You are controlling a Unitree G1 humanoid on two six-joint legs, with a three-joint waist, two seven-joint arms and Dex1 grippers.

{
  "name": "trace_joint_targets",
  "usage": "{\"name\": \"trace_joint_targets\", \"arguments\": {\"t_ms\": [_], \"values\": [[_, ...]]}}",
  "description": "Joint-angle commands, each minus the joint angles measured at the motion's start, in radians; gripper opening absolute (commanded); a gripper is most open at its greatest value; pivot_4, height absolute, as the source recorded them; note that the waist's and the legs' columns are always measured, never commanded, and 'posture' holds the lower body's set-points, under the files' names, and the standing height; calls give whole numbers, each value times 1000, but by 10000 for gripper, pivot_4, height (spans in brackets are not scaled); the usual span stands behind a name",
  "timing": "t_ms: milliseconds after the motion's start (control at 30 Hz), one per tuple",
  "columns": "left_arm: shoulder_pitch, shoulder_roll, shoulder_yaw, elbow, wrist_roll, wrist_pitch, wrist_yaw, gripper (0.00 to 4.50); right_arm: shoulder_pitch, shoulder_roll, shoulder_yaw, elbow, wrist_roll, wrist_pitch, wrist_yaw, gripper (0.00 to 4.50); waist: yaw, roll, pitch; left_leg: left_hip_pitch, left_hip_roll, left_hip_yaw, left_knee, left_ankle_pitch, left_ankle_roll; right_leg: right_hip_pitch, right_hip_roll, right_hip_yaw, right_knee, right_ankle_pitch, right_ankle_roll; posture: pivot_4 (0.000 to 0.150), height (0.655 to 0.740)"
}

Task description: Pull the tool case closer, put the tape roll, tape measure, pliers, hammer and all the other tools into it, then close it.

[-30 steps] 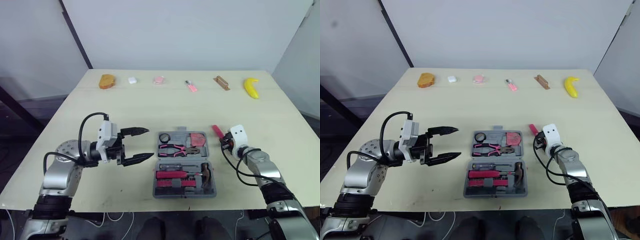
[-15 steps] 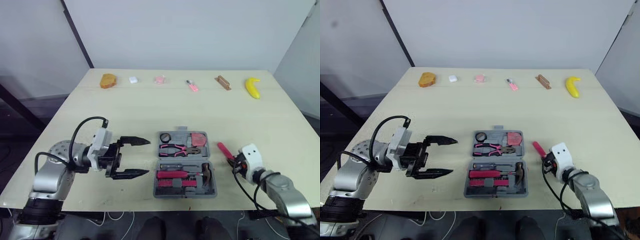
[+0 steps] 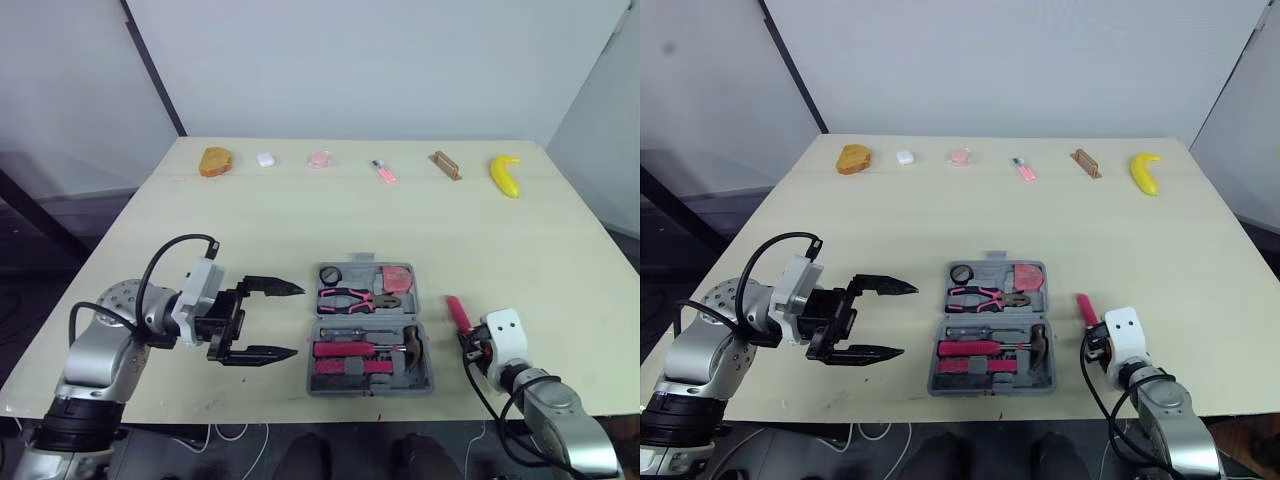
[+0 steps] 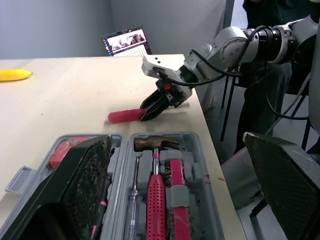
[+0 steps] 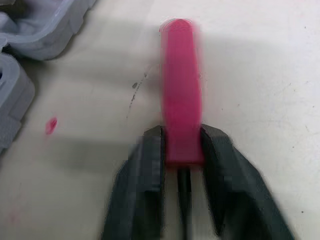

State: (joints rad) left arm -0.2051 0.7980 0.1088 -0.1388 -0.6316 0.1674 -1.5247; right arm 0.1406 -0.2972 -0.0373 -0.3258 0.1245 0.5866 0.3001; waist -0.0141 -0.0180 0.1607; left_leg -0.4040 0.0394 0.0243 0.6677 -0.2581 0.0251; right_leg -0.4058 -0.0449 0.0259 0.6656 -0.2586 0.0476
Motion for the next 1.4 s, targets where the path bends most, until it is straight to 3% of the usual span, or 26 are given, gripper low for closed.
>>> {"name": "trace_joint_targets", "arguments": {"t_ms": [33,133,533,567,633,667,700,800,867,1167,1400], "values": [[-17,17,10,-26,-20,2,-22,45000,27,-5,-27,-2,6,-74,7,31801,0,0,0,0,0,0,0,0,0,0,0,0,0,0,0,1500,7400],[-21,20,11,-18,-17,0,-27,45000,61,4,-33,3,24,-141,27,44267,0,0,0,0,0,0,0,0,0,0,0,0,0,0,0,1500,7400],[-37,20,8,-10,-11,1,-24,45000,85,98,-46,111,34,-306,-20,44267,-1,0,0,0,0,0,0,0,0,0,0,0,-1,0,0,1500,7400],[-38,20,8,-9,-11,2,-24,45000,86,101,-47,118,34,-319,-22,39014,-1,0,0,0,0,0,0,0,0,0,0,0,-1,0,0,1500,7400],[-40,20,8,-8,-12,3,-24,45000,87,102,-47,126,34,-334,-23,32858,-1,0,0,0,0,0,0,0,0,0,0,0,-1,0,0,1500,7400],[-41,20,8,-8,-13,4,-25,45000,87,101,-47,128,33,-340,-25,27115,-1,0,0,0,0,0,0,0,0,0,0,0,-1,0,0,1500,7400],[-41,20,8,-6,-13,4,-26,45000,82,100,-48,134,31,-346,-27,25342,-1,0,0,0,0,0,0,0,0,0,0,0,-1,0,0,1500,7400],[-40,20,9,-4,-14,4,-28,45000,71,97,-49,146,26,-360,-30,13768,-1,0,0,0,0,0,0,0,0,0,0,0,-1,0,0,1500,7400],[-38,19,10,-2,-14,2,-28,45000,68,90,-44,149,19,-370,-25,4326,0,0,0,0,0,0,0,0,0,0,0,0,-1,0,0,1500,7400],[-24,14,17,3,-12,-12,-25,45000,63,15,-58,133,10,-386,33,3649,0,0,0,0,0,0,0,0,0,0,0,0,-1,0,0,1500,7400],[-17,16,22,16,-11,-26,-33,45000,30,-149,-59,25,109,-330,236,3649,-1,1,0,0,0,0,0,0,0,0,0,0,0,0,0,1500,7400]]}}
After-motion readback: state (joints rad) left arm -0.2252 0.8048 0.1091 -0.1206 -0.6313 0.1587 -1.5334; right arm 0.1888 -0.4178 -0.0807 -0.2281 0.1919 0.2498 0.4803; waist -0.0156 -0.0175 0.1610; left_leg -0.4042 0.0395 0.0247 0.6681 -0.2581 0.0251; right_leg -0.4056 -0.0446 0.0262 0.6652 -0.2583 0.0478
